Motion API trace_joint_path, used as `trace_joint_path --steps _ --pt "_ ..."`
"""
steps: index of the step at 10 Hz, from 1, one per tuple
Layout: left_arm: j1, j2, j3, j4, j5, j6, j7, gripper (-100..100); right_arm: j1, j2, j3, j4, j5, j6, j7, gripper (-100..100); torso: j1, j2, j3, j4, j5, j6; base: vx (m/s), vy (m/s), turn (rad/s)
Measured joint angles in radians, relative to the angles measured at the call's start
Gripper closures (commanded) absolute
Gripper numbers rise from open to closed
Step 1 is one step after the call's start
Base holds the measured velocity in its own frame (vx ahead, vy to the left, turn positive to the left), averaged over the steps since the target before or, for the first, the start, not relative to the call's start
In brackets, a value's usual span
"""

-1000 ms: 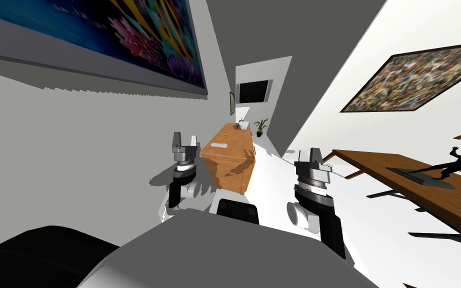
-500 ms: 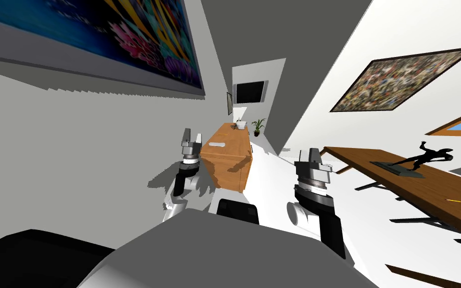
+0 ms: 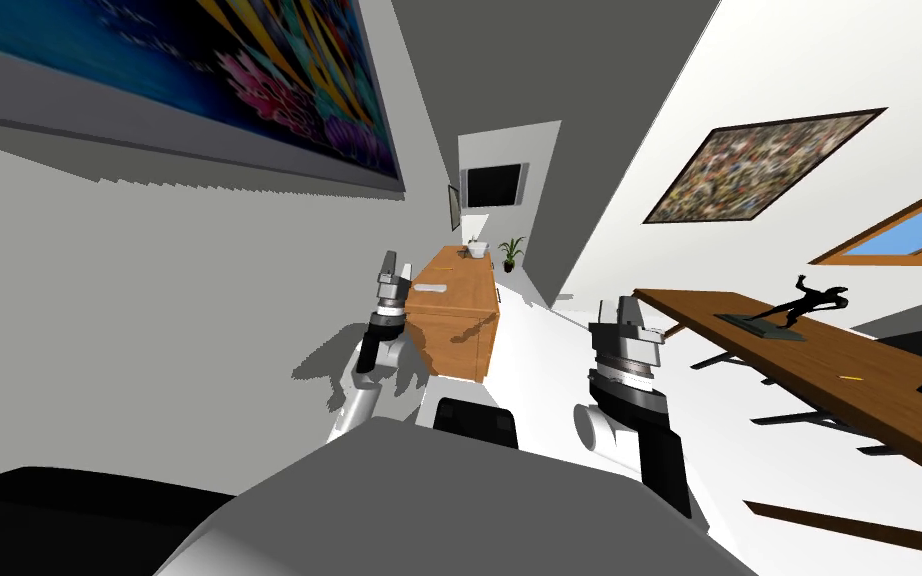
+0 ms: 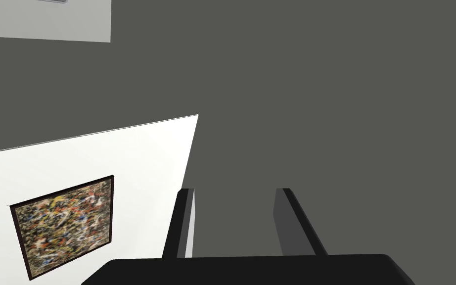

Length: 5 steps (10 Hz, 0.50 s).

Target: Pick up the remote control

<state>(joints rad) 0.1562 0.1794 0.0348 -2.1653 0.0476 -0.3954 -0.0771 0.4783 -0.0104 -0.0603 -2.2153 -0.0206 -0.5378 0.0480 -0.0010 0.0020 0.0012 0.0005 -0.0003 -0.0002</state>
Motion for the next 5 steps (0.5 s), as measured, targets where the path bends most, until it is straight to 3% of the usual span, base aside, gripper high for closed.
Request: trace_joint_path --steps 5 --pt "-0.138 0.043 0.011 0.102 0.017 0.123 -0.03 -100 0.0 0.0 0.0 0.0 0.0 0.0 0.0 0 0.0 0.0 0.0 0.0 0.0 0.0 -0.039 -0.012 -0.07"
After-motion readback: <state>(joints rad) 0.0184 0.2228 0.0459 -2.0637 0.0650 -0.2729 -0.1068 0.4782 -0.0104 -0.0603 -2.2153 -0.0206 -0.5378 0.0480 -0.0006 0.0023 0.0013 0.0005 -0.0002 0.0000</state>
